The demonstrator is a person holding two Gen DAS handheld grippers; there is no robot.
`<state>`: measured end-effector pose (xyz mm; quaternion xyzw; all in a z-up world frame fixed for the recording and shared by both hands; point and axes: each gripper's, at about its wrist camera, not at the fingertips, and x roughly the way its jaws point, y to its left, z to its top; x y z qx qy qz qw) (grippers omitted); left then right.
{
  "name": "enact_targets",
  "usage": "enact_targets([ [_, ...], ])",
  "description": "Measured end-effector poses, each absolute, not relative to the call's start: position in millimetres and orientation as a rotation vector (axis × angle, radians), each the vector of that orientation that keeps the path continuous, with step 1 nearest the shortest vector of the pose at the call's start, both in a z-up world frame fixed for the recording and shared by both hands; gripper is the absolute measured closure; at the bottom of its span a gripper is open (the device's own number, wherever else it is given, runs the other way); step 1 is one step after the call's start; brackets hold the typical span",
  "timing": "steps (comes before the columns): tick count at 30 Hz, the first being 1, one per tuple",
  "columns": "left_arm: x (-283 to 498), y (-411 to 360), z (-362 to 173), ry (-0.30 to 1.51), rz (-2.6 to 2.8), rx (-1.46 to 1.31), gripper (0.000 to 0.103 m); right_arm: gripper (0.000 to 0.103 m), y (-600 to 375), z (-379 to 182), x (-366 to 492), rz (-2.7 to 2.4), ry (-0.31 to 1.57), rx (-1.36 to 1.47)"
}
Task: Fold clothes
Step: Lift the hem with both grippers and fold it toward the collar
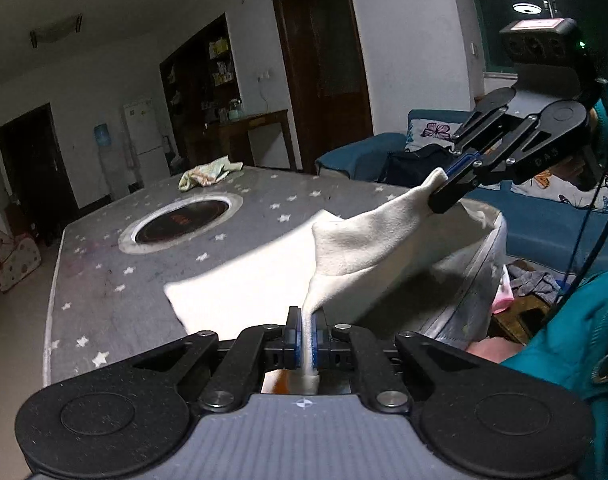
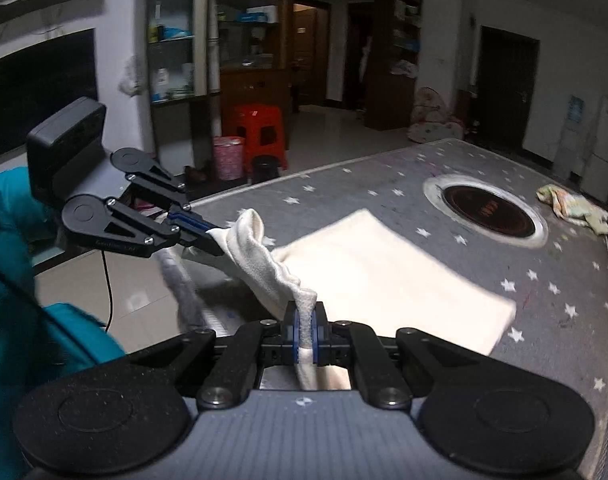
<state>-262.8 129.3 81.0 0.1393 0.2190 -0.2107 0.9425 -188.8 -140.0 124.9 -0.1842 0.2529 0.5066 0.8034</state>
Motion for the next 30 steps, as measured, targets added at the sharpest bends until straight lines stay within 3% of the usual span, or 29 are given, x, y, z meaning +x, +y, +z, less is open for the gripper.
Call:
enact_targets([
  [8, -212.6, 131.8, 88.1, 0.439, -0.401, 0.312, 0.098, 0.098, -134.5, 134.2, -146.8, 1.048, 0.562, -0.365],
  [18, -89.7, 133.1, 76.5, 0.491, -0.296, 0.335, 0.097, 0.098, -107.6, 117.8, -37.4, 0.928, 0.591, -0.361],
  [21, -56.7, 133.4, 54.4, 0.548, -0.236, 0.305, 0.092, 0.098, -94.8, 92.3, -4.0, 0.869, 0.634, -0.33],
  [23, -43.3, 135.0, 37.6, 0.59, -0.198, 0.283, 0.082, 0.096, -86.5, 69.7, 12.9, 0.825, 0.67, -0.317],
  [30, -53.8, 156.0, 28.8, 0.6, -0.088, 0.241, 0.074, 0.09, -96.7, 35.0, 21.9, 0.711, 0.707, -0.262],
])
